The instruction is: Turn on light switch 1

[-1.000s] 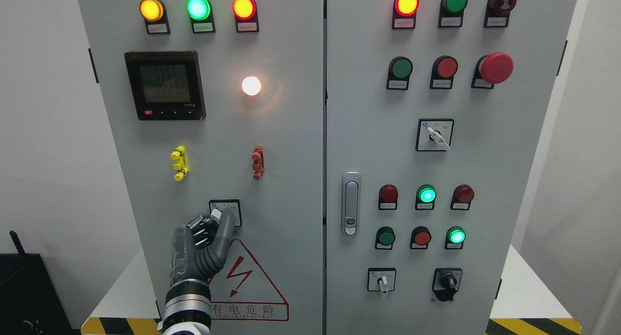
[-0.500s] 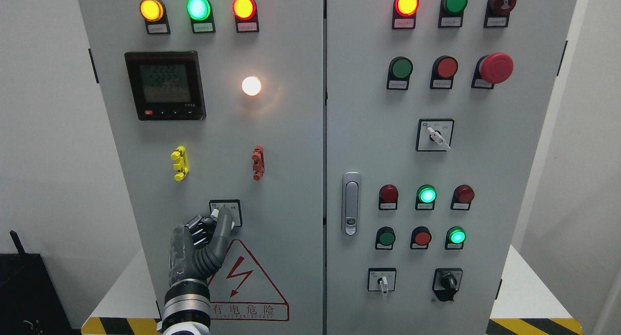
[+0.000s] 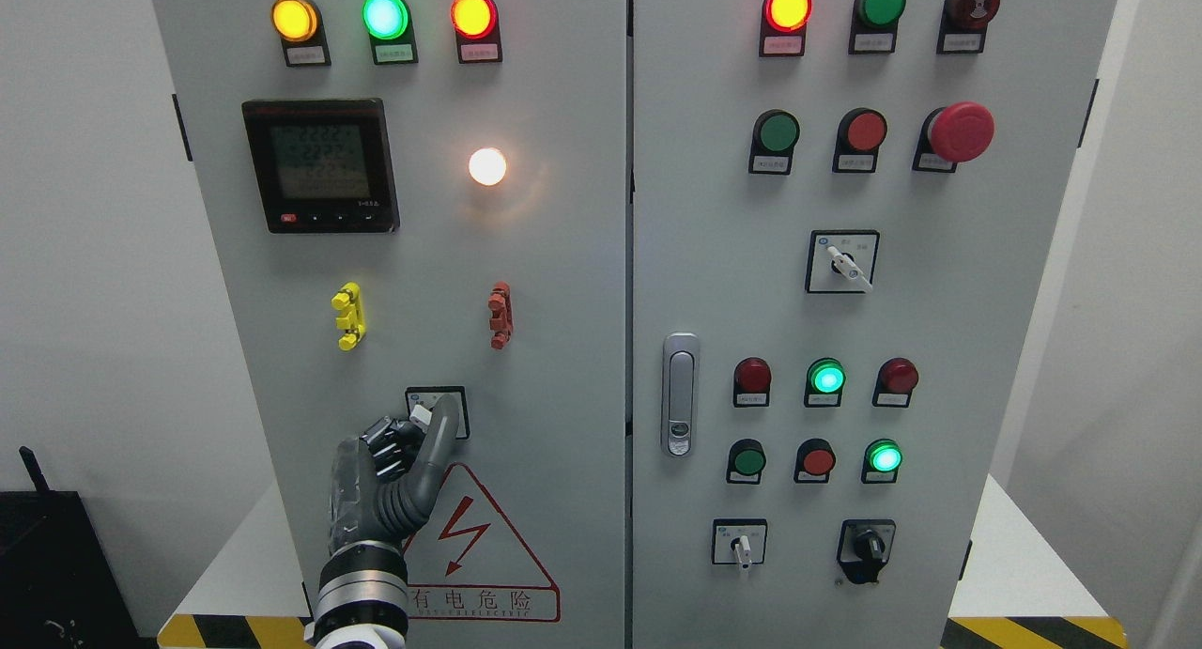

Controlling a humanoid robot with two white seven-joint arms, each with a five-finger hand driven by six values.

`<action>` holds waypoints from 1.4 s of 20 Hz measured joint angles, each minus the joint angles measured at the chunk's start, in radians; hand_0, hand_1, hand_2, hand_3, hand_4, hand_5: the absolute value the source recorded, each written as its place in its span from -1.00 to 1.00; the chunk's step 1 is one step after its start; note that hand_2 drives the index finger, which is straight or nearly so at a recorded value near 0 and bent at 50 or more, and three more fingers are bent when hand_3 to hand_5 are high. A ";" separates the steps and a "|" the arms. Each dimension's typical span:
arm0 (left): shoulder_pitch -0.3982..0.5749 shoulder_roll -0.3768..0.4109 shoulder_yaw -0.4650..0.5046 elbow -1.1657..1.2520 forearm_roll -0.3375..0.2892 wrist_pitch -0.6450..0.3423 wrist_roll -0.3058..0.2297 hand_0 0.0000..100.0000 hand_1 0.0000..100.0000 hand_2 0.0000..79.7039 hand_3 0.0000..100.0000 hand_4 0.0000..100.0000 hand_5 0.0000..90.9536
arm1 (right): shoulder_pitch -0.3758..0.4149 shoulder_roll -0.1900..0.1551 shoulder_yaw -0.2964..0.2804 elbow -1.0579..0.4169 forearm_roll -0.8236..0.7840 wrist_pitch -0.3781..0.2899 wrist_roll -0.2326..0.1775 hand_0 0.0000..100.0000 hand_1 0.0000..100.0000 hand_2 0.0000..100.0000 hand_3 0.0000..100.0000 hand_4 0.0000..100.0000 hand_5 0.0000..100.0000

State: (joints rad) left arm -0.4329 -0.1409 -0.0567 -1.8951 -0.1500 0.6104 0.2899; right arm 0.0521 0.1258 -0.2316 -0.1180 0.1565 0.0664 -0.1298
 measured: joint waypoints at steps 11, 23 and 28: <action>0.033 0.000 -0.001 -0.010 0.002 -0.014 -0.005 -1.00 -0.12 0.46 0.90 0.88 0.95 | 0.000 0.000 0.000 0.000 0.000 0.000 0.000 -0.38 -1.00 -1.00 -1.00 -1.00 -1.00; 0.315 0.019 0.002 -0.022 0.001 -0.494 0.017 -1.00 -0.26 0.16 0.86 1.00 0.89 | 0.000 0.000 0.000 0.000 0.000 0.000 0.000 -0.38 -1.00 -1.00 -1.00 -1.00 -1.00; 0.533 0.052 0.033 0.100 0.003 -0.979 -0.079 -0.90 -0.71 -0.30 0.33 0.62 0.23 | 0.000 0.000 0.000 0.000 0.000 0.000 0.000 -0.39 -1.00 -1.00 -1.00 -1.00 -1.00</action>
State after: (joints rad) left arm 0.0998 -0.0888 -0.0234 -1.7949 -0.1472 -0.3686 0.2106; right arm 0.0519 0.1258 -0.2316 -0.1183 0.1565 0.0664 -0.1298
